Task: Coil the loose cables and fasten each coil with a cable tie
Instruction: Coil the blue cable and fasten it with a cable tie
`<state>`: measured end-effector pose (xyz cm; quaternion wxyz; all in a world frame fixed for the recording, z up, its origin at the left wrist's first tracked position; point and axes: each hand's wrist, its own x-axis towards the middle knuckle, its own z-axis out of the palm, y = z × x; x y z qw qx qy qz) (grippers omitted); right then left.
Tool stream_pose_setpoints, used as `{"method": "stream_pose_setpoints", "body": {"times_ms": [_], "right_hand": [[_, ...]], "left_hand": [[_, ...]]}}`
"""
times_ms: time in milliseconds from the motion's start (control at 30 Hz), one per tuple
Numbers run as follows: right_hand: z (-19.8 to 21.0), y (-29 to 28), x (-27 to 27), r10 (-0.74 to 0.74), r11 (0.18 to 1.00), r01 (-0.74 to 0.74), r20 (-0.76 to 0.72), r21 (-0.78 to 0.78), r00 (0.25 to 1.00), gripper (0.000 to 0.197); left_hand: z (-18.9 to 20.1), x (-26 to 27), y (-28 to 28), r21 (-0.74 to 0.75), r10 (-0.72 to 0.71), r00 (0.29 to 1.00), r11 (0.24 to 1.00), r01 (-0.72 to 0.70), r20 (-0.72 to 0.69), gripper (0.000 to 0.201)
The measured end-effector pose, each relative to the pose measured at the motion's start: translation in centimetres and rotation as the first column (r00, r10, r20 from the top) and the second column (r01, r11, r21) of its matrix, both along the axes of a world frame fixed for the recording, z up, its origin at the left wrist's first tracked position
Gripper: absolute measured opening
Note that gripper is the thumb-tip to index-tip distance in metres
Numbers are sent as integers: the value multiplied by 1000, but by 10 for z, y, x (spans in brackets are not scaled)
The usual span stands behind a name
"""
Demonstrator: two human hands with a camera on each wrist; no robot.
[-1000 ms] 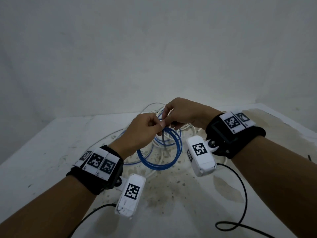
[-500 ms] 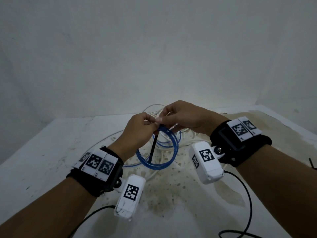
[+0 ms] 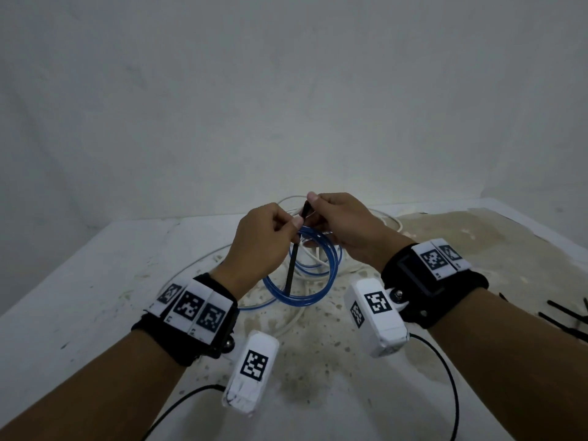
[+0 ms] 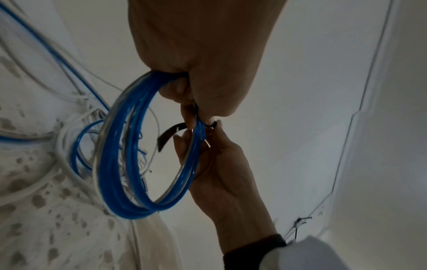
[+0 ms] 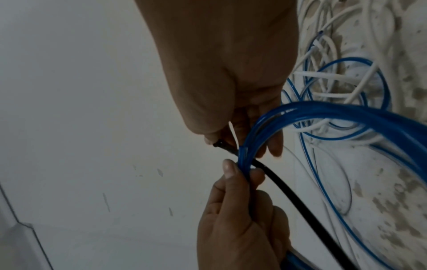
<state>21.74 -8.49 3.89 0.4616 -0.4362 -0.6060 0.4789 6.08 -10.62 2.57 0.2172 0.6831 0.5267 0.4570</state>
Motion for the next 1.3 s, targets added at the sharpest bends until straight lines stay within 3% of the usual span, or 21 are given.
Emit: {"method": "stream_pose_setpoints", "body": {"times_ms": [133, 300, 433, 733, 833, 933, 1033, 1100, 1167, 1233, 1300], "right_hand": [[-2, -1, -3, -31, 999, 31, -2, -22, 1000, 44], [-6, -4, -9, -4, 998, 2, -34, -67, 999, 35], [-5, -6, -11, 6, 999, -10, -72, -44, 997, 32], [0, -15, -11, 59, 989, -59, 4, 133, 998, 26], [-2, -14, -10, 11, 984, -19, 47, 177, 999, 13], [-2, -17, -13, -5, 986, 8, -19, 165, 1000, 2], [1, -17, -12, -48, 994, 48, -3, 103, 999, 10], [1, -12, -7, -91, 982, 70, 117, 177, 989, 26], [-1, -13, -1, -76, 956, -6, 268, 293, 960, 39], [-4, -17, 0, -54, 916, -92, 348, 391, 936, 30], [-4, -20, -6, -95, 853, -88, 318, 515, 943, 8]], "left_hand": [[-1, 3, -3, 84, 35, 992, 996, -25, -120, 17], [4, 4, -3, 159, 85, 984, 985, -60, -155, 19], [7, 2, -2, 148, 79, 983, 987, -55, -166, 19], [17, -3, -2, 79, 72, 995, 995, -66, -72, 13], [20, -5, -2, 37, 3, 995, 999, 1, -99, 20], [23, -4, -5, 13, -12, 996, 1000, 13, -93, 21], [23, -4, -3, 29, 21, 997, 999, -19, -71, 23], [22, -6, -2, -4, 58, 997, 998, -58, -41, 24], [21, -10, 2, -50, 92, 996, 995, -92, 16, 24], [19, -13, 5, -95, 112, 991, 990, -105, 75, 24], [18, -14, 6, -145, 113, 987, 985, -96, 110, 21]]}}
